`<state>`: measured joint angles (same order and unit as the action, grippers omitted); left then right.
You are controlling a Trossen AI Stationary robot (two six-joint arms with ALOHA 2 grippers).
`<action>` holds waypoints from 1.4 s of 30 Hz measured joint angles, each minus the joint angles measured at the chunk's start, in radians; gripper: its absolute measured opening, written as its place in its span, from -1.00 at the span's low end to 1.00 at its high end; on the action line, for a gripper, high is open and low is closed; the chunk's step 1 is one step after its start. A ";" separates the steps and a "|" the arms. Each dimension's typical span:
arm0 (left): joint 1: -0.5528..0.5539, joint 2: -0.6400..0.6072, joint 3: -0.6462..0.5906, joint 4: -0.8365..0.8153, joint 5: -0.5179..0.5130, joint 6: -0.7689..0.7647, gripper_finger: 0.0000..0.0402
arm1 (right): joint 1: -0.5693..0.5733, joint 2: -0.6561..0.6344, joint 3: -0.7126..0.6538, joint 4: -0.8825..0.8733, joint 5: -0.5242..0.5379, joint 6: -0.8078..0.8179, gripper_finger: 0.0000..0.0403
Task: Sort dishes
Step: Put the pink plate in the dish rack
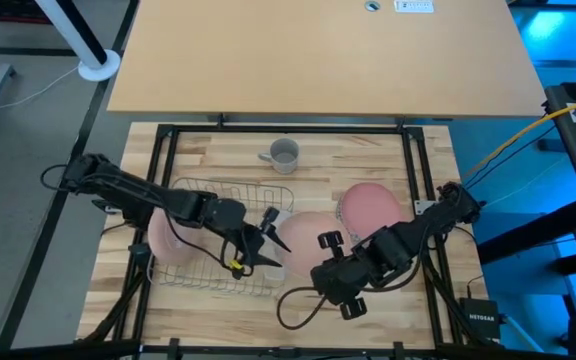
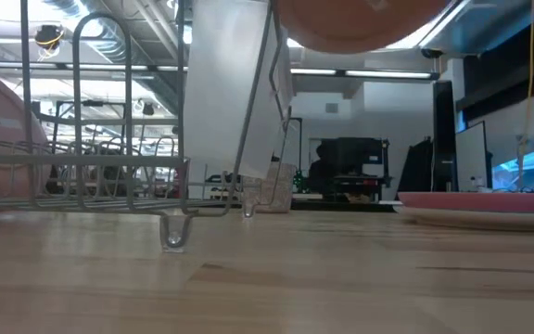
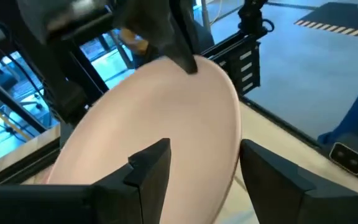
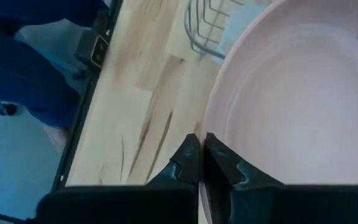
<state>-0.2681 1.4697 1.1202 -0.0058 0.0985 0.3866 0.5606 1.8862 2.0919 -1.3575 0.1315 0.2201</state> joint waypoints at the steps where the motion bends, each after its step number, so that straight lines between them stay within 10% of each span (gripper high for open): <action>1: 0.002 0.010 0.000 0.001 0.001 0.002 -0.09 | 0.000 0.000 0.007 -0.009 0.004 -0.008 -0.96; 12: -0.009 0.048 0.000 -0.008 0.003 0.049 -0.10 | -0.005 0.000 0.011 -0.006 0.033 -0.052 -0.96; 24: -0.012 0.045 0.000 -0.016 -0.015 0.143 -0.91 | -0.012 0.000 0.011 -0.009 0.060 -0.095 -0.92; 31: -0.017 0.028 -0.001 -0.024 -0.030 0.114 -0.94 | -0.012 0.000 0.011 -0.005 0.105 -0.064 -0.90; 42: -0.013 -0.012 -0.002 -0.013 -0.107 -0.047 -0.94 | -0.040 0.001 0.020 0.039 0.190 -0.043 -0.30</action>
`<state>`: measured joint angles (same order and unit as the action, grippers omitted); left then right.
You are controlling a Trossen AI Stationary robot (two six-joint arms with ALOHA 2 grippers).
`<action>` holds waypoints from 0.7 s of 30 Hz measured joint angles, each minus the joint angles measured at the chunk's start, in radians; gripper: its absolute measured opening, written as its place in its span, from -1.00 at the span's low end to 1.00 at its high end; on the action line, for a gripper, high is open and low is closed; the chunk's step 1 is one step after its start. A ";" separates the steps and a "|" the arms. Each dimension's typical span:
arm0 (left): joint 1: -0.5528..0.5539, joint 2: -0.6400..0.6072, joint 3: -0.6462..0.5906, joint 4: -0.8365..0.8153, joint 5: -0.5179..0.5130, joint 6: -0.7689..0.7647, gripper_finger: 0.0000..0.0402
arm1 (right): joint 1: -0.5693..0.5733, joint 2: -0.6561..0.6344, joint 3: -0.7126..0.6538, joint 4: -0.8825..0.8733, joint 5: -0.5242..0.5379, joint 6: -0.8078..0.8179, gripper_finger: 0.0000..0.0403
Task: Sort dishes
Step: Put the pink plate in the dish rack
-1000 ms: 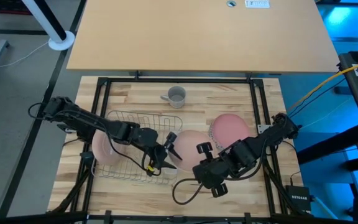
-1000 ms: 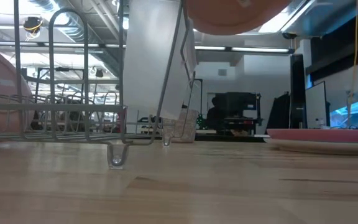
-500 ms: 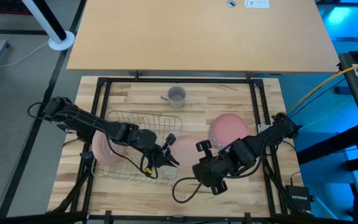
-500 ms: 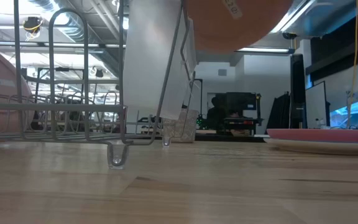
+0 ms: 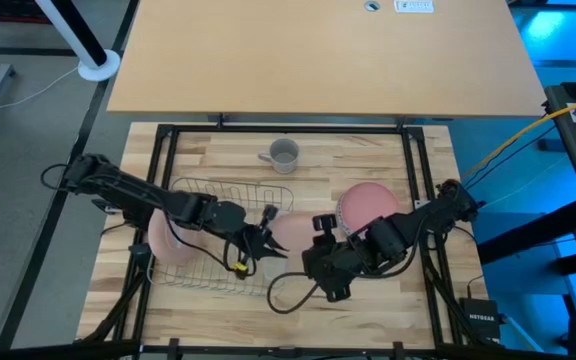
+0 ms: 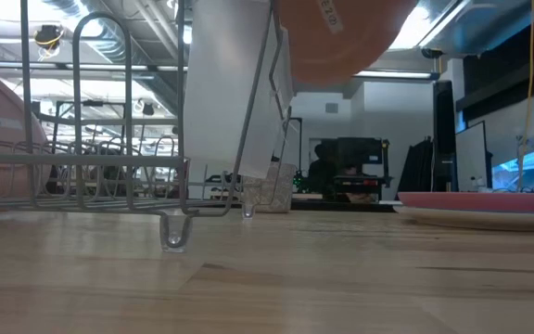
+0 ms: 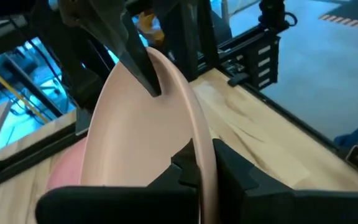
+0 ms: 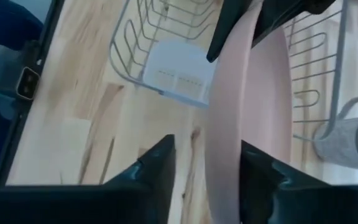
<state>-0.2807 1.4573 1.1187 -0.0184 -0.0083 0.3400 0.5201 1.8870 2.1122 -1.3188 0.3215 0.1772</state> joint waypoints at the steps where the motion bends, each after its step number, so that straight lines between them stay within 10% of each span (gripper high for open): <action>1: -0.001 -0.006 0.000 -0.004 -0.003 -0.009 -0.94 | -0.003 0.001 0.011 -0.005 0.005 -0.002 -0.27; 11: -0.001 -0.100 0.001 -0.018 -0.116 -0.107 -0.94 | -0.003 0.001 0.190 -0.021 0.204 -0.200 -0.20; 21: -0.080 -0.375 0.002 -0.130 -0.539 -0.399 -0.94 | -0.005 -0.078 0.231 0.005 0.621 -0.355 -0.20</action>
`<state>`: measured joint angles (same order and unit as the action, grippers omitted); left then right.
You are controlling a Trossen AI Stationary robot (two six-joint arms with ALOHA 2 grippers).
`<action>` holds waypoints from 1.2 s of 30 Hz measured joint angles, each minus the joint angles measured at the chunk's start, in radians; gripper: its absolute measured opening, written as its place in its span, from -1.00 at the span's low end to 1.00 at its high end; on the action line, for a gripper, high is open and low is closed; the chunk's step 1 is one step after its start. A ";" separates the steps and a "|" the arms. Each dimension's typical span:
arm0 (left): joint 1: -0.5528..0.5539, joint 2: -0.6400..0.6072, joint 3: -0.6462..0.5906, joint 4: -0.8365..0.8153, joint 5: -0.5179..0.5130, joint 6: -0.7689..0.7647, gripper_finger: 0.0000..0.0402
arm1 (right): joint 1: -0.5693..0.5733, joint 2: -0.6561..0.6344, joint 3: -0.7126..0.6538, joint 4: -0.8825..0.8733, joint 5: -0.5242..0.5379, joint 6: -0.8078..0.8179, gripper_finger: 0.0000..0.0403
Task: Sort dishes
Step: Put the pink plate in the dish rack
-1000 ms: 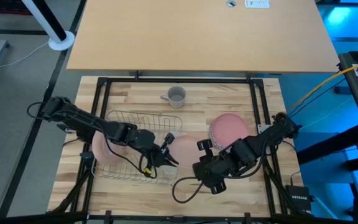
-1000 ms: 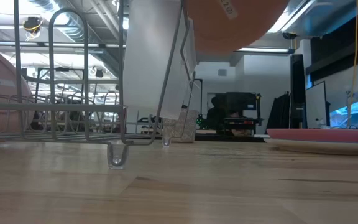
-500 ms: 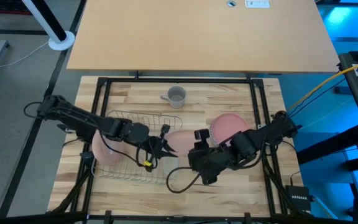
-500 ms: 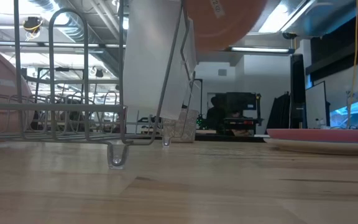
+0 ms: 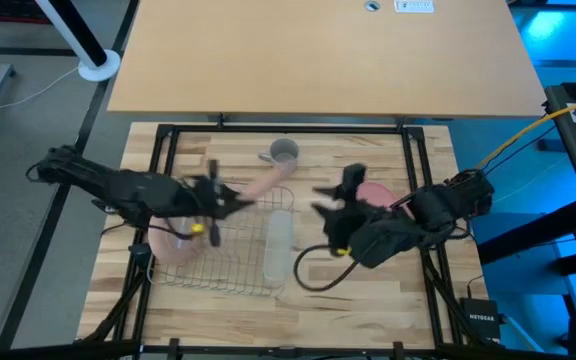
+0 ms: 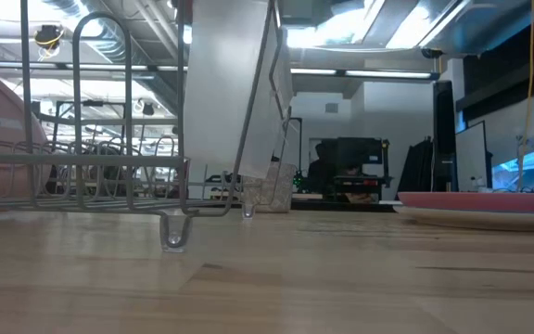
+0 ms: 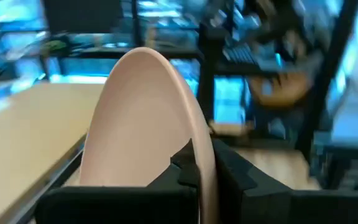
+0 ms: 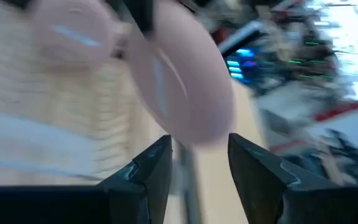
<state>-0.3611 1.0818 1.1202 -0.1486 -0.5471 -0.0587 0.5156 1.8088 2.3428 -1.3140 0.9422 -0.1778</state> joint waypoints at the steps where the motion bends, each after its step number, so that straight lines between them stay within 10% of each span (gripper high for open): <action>1: -0.013 -0.029 0.000 -0.012 -0.044 -0.060 -0.94 | 0.000 -0.006 0.000 -0.001 0.038 -0.010 -0.20; 11: -0.139 -0.166 0.000 -0.409 -0.350 -0.851 -0.94 | -0.077 -0.050 0.000 -0.090 0.110 -0.069 -0.20; 24: -0.241 -0.150 0.000 -0.796 -0.358 -1.665 -0.94 | -0.334 -0.050 -0.001 -0.258 -0.210 0.077 -0.20; 36: -0.326 -0.153 0.000 -1.130 -0.353 -2.065 -0.94 | -0.499 -0.043 -0.002 -0.258 -0.289 0.035 -0.20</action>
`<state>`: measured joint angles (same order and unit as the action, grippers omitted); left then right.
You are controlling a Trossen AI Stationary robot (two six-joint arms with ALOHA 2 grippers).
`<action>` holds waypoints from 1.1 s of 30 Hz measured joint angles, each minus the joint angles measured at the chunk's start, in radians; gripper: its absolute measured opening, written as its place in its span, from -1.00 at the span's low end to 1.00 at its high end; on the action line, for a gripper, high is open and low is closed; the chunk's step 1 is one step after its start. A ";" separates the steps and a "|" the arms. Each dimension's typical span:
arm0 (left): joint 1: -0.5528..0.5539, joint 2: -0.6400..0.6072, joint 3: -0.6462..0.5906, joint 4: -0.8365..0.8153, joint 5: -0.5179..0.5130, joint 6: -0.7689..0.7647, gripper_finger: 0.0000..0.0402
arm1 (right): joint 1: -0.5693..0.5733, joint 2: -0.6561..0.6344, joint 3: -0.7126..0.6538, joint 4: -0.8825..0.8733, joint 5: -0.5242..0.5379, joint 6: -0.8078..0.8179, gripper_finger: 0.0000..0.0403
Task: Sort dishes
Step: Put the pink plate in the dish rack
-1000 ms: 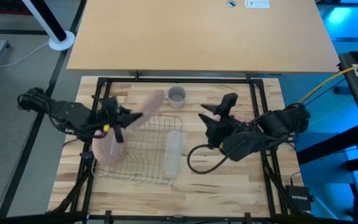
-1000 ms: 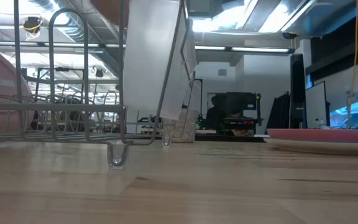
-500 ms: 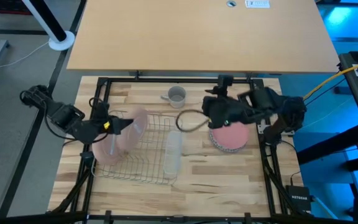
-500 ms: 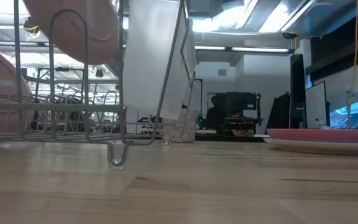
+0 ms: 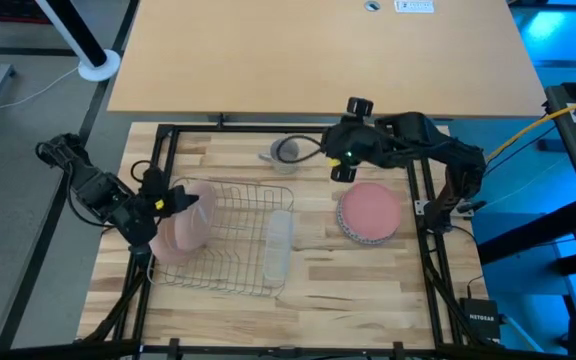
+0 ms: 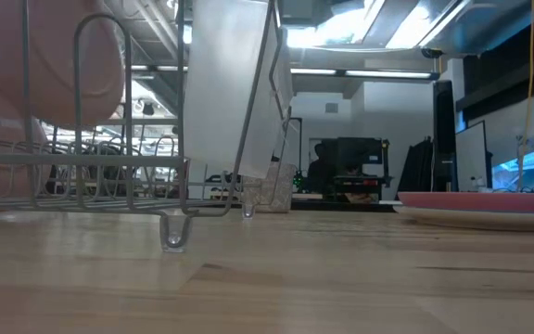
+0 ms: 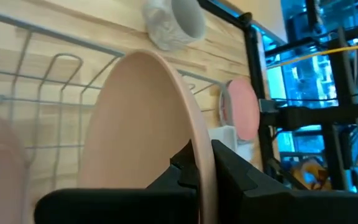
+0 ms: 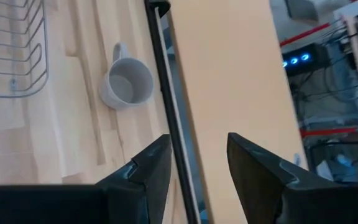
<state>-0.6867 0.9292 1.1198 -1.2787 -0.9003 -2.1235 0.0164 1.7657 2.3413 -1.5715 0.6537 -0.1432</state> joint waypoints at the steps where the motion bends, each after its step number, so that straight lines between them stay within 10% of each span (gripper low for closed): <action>1: -0.008 -0.001 0.000 -0.021 0.001 -0.027 -0.94 | -0.011 0.000 0.000 0.000 -0.012 0.000 -0.20; 33: -0.041 0.074 0.000 -0.139 0.082 -0.159 -0.95 | -0.070 -0.006 -0.310 0.132 -0.071 -0.124 -0.20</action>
<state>-0.7280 1.0035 1.1194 -1.4175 -0.8188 -2.2822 -0.0532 1.7596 2.0312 -1.4399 0.5827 -0.2676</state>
